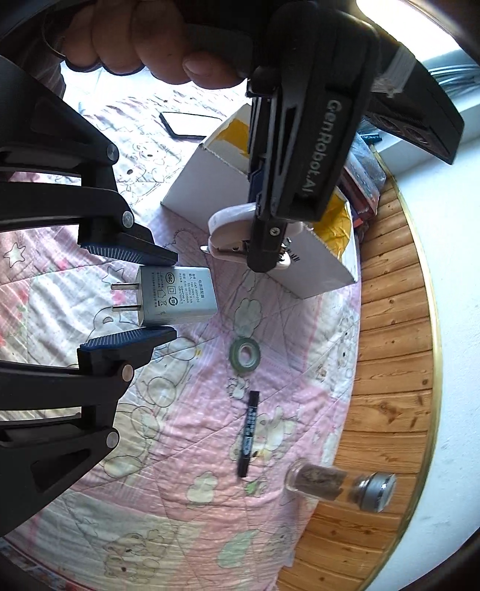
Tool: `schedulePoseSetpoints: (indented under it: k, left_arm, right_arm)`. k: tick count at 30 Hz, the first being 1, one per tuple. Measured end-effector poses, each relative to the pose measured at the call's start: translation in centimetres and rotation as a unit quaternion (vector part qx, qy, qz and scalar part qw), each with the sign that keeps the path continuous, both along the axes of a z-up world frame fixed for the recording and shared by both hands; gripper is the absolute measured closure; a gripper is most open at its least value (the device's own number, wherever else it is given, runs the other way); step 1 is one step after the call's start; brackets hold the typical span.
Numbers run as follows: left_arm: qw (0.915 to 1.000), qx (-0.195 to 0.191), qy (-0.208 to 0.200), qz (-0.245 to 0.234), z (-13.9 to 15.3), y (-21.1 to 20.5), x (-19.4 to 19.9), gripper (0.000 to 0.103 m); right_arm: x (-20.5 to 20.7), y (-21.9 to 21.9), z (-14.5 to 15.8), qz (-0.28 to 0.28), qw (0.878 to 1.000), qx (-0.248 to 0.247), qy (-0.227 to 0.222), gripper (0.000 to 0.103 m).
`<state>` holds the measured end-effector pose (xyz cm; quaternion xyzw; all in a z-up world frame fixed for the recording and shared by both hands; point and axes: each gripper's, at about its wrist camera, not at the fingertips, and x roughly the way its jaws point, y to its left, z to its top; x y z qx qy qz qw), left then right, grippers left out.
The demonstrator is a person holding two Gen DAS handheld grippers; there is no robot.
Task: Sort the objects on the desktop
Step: 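Carry pink stapler with left tool while right tool carries charger into cardboard box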
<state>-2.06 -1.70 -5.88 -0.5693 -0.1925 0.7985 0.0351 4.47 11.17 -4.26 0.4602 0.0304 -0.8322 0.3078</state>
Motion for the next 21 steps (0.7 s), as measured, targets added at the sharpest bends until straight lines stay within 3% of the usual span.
schedulePoseSetpoints:
  k: [10,21]
  left_arm:
    - [0.9985,0.016,0.012,0.050,1.1,-4.2,1.3,0.076]
    - [0.9949,0.000,0.024,0.098,2.2,-9.4,1.5,0.076]
  right_arm:
    - [-0.5,-3.0,2.7,0.034,0.999,-0.007,0.015,0.068]
    - [-1.1,-7.1,4.7,0.072,0.997,-0.021,0.028,0.068]
